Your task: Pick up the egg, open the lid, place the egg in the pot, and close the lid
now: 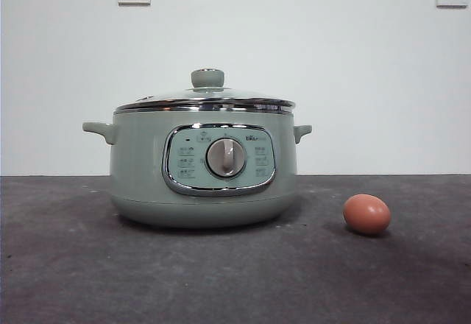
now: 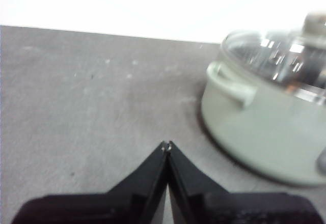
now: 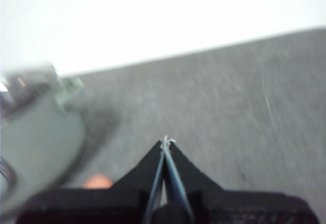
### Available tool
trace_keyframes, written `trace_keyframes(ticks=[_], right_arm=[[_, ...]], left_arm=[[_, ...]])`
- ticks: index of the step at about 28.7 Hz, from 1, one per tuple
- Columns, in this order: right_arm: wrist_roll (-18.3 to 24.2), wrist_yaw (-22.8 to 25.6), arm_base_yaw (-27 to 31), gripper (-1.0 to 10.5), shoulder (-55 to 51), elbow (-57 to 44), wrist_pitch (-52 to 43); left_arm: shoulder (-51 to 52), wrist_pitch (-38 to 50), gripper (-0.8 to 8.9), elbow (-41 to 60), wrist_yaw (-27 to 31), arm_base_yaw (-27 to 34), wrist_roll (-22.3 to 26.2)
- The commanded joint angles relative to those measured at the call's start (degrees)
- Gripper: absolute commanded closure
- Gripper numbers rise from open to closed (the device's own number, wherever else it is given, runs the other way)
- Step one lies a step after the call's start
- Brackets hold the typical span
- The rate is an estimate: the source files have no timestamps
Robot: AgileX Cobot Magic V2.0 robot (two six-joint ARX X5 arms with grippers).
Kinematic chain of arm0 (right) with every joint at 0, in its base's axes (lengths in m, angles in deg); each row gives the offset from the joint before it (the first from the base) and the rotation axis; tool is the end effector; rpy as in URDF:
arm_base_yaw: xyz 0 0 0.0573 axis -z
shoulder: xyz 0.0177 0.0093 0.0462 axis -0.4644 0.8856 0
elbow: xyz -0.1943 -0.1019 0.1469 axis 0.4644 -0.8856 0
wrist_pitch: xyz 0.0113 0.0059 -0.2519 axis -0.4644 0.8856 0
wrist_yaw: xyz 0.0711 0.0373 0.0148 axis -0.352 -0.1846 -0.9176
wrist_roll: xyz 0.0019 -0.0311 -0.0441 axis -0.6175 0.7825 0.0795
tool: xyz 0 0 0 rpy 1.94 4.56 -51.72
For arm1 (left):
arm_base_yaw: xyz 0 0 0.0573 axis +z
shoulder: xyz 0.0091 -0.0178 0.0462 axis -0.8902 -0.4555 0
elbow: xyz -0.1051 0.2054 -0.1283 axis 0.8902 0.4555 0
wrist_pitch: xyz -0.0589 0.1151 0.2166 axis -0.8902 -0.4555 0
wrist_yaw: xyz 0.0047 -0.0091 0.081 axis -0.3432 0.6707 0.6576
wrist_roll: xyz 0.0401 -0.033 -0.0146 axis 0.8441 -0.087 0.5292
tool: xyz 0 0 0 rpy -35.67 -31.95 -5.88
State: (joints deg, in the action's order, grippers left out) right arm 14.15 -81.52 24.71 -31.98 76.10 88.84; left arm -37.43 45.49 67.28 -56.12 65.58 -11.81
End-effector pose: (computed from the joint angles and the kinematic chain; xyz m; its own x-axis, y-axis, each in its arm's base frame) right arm 0.0879 0.0061 0.1951 0.9918 0.1047 -0.0728 -0.0892 0.9776 0.1905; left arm 0.0960 -0.0008 0.1947 0.9742 -0.1410 -0.1763 0.1099 0.9784 -0.1748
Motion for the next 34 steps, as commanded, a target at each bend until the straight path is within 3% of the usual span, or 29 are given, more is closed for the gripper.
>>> trace_keyframes(ticks=[1,9,18,26,33,34], right_arm=[[-2.36,-0.74,-0.02,9.6,2.12,4.20,-0.42],[-2.14,-5.75,-0.02,9.6,13.25,19.91,7.02],[8.31,-15.28,-0.02,9.6,28.50,39.63,27.58],[15.54,-15.65,-0.04,9.6,36.54,50.80,40.15],[15.56,-15.63,-0.04,9.4,38.58,52.63,42.10],[15.56,-15.65,-0.04,9.1,38.60,52.63,42.49]], left_arm=[[-2.12,-3.34,8.20,-4.31,-0.24,0.11,-2.19],[-11.02,-10.97,8.20,-19.80,-7.41,0.11,-1.51],[-22.47,-24.09,8.20,-36.96,-14.23,-0.02,3.45],[-28.02,-34.67,8.20,-44.76,-15.41,-0.15,9.03],[-29.20,-35.01,8.10,-44.98,-19.93,-0.13,9.01],[-29.42,-35.01,7.59,-44.98,-20.81,-0.15,9.01]])
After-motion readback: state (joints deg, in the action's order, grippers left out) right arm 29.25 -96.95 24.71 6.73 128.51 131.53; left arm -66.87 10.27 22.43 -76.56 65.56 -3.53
